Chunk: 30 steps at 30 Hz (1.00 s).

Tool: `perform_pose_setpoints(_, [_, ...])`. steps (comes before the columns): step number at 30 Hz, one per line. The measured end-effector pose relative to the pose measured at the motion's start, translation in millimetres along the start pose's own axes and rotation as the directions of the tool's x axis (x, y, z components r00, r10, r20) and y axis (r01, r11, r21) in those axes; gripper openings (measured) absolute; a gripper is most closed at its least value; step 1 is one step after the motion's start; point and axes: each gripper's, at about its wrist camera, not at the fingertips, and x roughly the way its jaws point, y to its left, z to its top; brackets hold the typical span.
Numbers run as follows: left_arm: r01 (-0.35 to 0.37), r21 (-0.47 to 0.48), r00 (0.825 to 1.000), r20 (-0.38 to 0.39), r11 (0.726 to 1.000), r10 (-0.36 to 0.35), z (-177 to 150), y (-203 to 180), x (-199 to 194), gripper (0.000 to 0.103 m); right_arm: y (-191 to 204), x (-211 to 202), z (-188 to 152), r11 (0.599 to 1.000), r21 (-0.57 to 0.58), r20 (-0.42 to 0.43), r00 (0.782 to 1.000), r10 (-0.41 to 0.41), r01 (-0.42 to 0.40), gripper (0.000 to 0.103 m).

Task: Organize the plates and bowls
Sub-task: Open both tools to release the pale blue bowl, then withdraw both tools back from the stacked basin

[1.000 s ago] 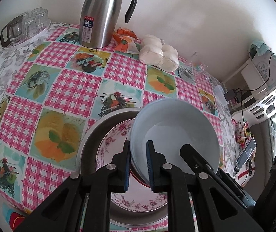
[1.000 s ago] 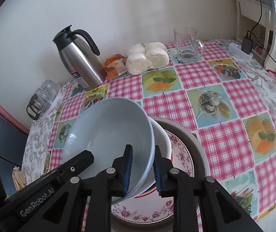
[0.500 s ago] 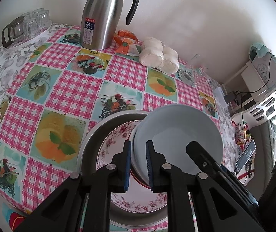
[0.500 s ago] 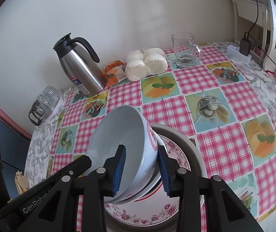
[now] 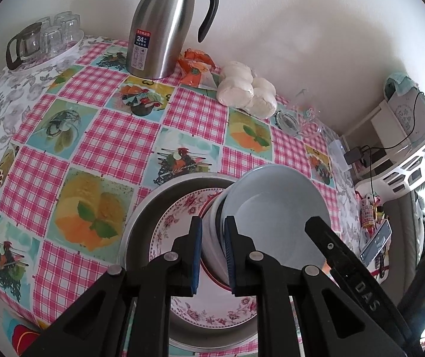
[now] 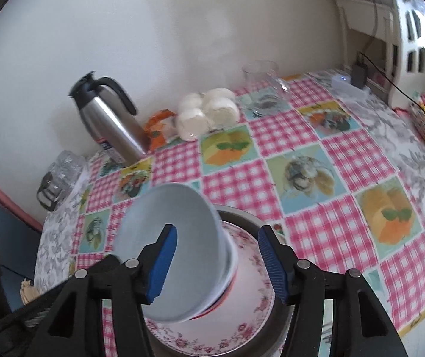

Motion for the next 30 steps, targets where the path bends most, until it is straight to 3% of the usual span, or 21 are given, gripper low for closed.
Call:
perform_pose_setpoints(5, [0.005, -0.012, 1.0, 0.004, 1.0, -0.005, -1, 2, -2, 0.014, -15, 10, 1, 0.999, 0.026, -0.026, 0.999, -0.04, 0.041, 0.061])
perform_pose_setpoints(11, [-0.012, -0.007, 1.0, 0.018, 1.0, 0.012, -4, 0, -6, 0.016, -19, 8, -1, 0.999, 0.016, -0.031, 0.999, -0.031, 0.032, 0.062])
perform_pose_setpoints(18, [-0.015, -0.026, 0.999, 0.048, 1.0, 0.017, -8, 3, -19, 0.04, -8, -8, -7, 0.998, -0.055, 0.006, 1.0, -0.01, 0.01, 0.064])
perform_pose_setpoints(22, [-0.045, -0.04, 0.996, 0.071, 0.998, 0.048, -11, 8, -25, 0.066, -5, -17, -13, 0.995, -0.095, 0.034, 0.999, -0.005, 0.008, 0.073])
perform_pose_setpoints(26, [-0.074, -0.046, 0.993, 0.089, 0.996, 0.078, -18, 15, -30, 0.072, -4, -23, -22, 0.992, -0.128, 0.053, 0.999, -0.005, 0.012, 0.082])
perform_pose_setpoints(28, [-0.091, -0.045, 0.99, 0.1, 0.995, 0.095, -23, 19, -33, 0.082, -4, -27, -28, 0.99, -0.139, 0.058, 0.998, -0.004, 0.012, 0.086])
perform_pose_setpoints(30, [-0.115, -0.038, 0.986, 0.113, 0.993, 0.119, -29, 22, -35, 0.083, -5, -30, -33, 0.989, -0.15, 0.064, 0.998, -0.004, 0.014, 0.091])
